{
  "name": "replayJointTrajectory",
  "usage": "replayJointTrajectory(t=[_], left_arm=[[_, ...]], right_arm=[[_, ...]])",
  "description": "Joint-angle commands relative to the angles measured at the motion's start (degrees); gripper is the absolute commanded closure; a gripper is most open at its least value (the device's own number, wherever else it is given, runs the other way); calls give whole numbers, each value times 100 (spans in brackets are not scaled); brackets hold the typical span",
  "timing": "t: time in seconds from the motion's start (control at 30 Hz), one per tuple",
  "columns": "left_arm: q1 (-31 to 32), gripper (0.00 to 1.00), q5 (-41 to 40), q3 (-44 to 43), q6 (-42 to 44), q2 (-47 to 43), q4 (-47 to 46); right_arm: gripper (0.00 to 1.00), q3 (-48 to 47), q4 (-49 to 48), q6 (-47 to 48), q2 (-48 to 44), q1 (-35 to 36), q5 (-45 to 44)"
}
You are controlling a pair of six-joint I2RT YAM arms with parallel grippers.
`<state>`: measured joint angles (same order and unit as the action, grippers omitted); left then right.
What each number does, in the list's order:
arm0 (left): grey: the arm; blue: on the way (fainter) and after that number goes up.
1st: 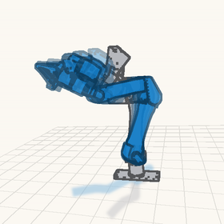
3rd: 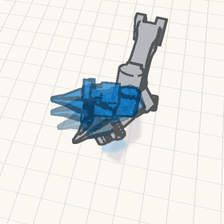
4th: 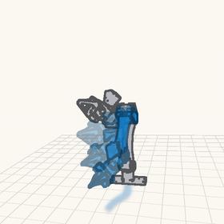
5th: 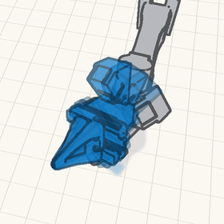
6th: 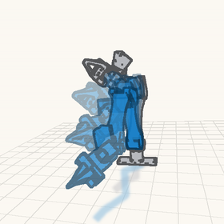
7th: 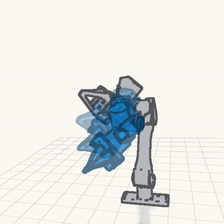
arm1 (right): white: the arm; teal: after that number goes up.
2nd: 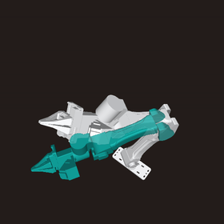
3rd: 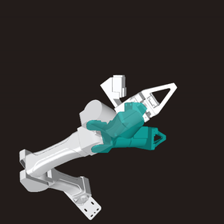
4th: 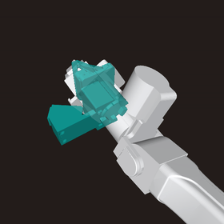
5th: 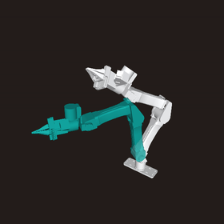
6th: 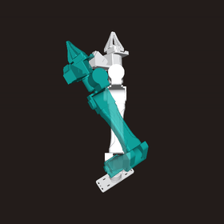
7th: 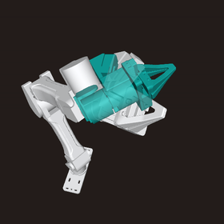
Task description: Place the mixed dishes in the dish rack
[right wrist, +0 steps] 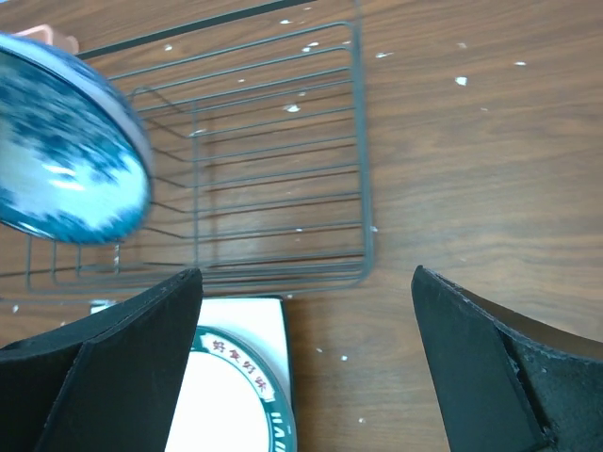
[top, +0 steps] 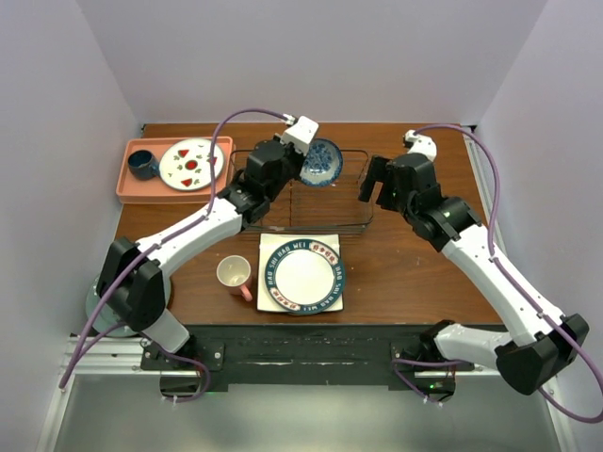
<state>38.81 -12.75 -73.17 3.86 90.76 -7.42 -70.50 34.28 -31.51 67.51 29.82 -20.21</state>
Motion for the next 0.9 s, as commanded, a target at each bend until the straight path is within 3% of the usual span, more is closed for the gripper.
replayJointTrajectory(t=[0.0,0.17,0.47,0.87], left_arm=[[127,100,-789,31,1230,230,-1867],[171,100,-1027,-171,2064,897,-2562],[312,100,-1168,-295,3716,1935,-3757],[426,100,-1502,-541,5642,3166,-5322]], right_arm=[[4,-341,412,-198,-273,-20,-800],[4,-333,852,-488,-562,-117,-1257],[5,-377,1212,-611,-862,-372,-1310],[6,-376,1177,-357,-651,-1154,-388]])
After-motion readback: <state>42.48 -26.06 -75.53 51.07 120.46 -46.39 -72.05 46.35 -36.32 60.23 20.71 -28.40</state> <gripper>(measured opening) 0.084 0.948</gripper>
